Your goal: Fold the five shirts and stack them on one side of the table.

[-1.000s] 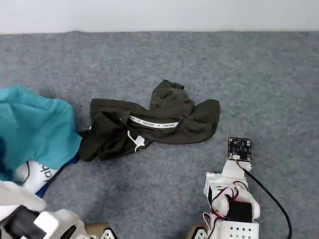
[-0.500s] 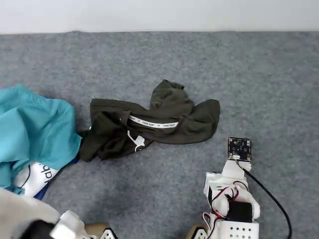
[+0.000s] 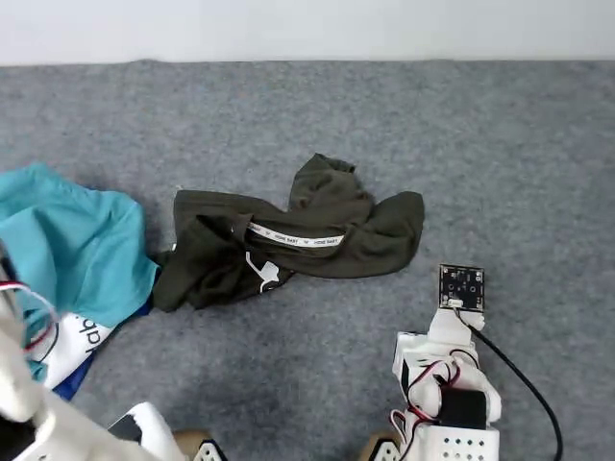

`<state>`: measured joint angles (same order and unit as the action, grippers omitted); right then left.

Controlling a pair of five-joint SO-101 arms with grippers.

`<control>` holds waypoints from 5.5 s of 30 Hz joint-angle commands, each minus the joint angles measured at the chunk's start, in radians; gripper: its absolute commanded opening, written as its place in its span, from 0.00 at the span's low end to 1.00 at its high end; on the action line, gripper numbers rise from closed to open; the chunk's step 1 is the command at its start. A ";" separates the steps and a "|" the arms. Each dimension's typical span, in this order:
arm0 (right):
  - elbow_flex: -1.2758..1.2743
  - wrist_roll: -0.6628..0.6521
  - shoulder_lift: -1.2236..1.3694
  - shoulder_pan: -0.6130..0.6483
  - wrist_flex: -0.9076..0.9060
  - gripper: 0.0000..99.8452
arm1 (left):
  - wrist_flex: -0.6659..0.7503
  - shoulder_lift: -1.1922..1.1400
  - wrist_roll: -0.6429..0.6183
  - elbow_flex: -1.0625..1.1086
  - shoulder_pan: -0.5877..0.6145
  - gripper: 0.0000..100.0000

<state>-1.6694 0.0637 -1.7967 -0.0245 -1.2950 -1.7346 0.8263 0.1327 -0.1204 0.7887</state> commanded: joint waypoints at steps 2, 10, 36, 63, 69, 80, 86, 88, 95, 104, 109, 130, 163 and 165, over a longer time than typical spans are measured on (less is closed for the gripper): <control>-0.015 -0.011 -0.004 0.005 -0.004 0.01 | -0.017 0.107 -0.003 0.170 -0.077 0.18; -0.015 -0.011 -0.004 0.007 -0.004 0.01 | -0.017 0.210 -0.008 0.417 -0.101 0.07; -0.003 -0.005 -0.005 0.030 0.021 0.01 | 0.041 0.316 -0.009 0.638 -0.147 0.01; 1.181 -0.011 0.872 0.036 0.005 0.01 | 0.078 0.316 -0.009 0.682 -0.155 0.01; 1.361 -0.009 1.184 0.038 0.002 0.01 | 0.075 0.319 -0.009 0.682 -0.265 0.01; 1.453 -0.313 1.478 0.295 0.079 0.06 | 0.081 0.321 -0.009 0.680 -0.290 0.01; 1.507 -0.405 1.603 0.509 0.166 0.06 | 0.126 0.321 -0.003 0.699 -0.078 0.01; 1.544 -0.413 1.661 0.575 0.182 0.06 | 0.163 0.321 -0.003 0.736 0.023 0.01; 1.749 -0.410 1.917 0.742 0.179 0.17 | 0.230 0.321 0.078 0.848 0.210 0.01; 2.036 -0.411 2.239 0.822 0.177 0.21 | 0.230 0.322 0.109 0.875 0.218 0.01; 2.131 -0.411 2.350 0.860 0.177 0.21 | 0.230 0.322 0.109 0.877 0.218 0.01; 2.142 -0.440 2.104 0.782 -0.119 0.01 | 0.232 0.321 0.109 0.877 0.216 0.01; 2.140 -0.477 2.304 0.894 0.025 0.23 | 0.195 0.322 0.110 0.877 0.203 0.01; 2.140 -0.477 2.356 0.894 0.058 0.23 | 0.195 0.322 0.110 0.877 0.203 0.01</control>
<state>0.4219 -0.4104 0.5370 0.8577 -1.2873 -1.5489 1.1408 0.2309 0.7618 0.9881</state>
